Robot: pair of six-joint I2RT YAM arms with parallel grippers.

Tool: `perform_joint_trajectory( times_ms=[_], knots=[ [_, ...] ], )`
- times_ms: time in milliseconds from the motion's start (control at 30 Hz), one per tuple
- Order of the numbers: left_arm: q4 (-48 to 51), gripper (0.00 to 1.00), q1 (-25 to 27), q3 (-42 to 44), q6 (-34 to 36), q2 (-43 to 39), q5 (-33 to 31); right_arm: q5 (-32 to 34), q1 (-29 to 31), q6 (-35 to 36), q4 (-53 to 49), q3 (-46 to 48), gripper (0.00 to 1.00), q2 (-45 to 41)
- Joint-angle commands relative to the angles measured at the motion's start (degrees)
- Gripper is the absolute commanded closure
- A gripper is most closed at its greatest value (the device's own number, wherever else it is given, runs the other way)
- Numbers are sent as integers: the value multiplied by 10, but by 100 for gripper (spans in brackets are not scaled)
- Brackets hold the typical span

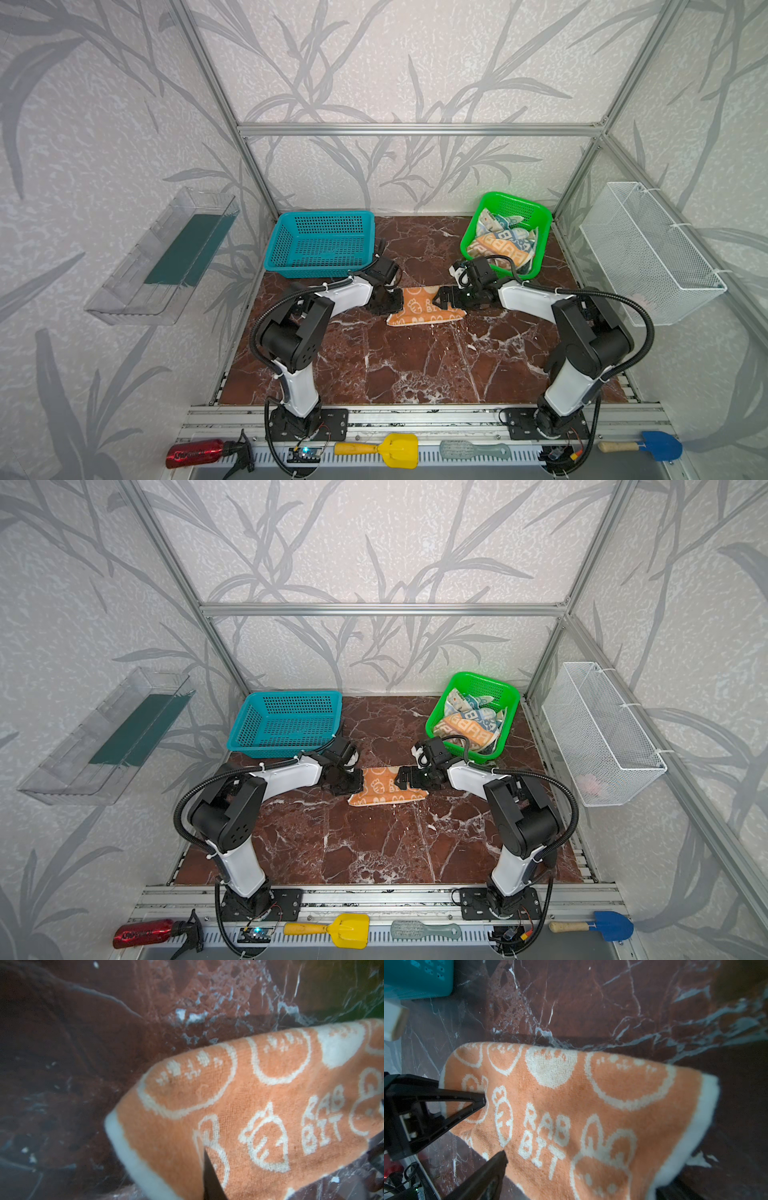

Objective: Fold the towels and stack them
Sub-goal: 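Lift the strip toward the teal basket with left gripper while right releases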

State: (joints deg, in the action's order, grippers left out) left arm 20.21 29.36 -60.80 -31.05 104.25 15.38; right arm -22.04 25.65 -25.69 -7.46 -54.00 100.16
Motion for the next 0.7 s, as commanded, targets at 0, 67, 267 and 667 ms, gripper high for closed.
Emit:
perform_joint_trajectory(
  times_ms=[0, 67, 267, 667],
  knots=[
    [55, 95, 4, -13, 8, 14, -21, -8, 6, -10, -35, 10, 1, 27],
    [79, 99, 5, -35, 15, 10, -27, -8, 6, -11, -35, 9, 1, 27],
    [179, 100, 3, -135, 53, 2, -65, -9, 6, 1, -47, -17, 1, 26],
    [374, 100, -24, -405, 162, 68, -167, -36, 6, -8, -46, -121, 1, 37]
  ],
)
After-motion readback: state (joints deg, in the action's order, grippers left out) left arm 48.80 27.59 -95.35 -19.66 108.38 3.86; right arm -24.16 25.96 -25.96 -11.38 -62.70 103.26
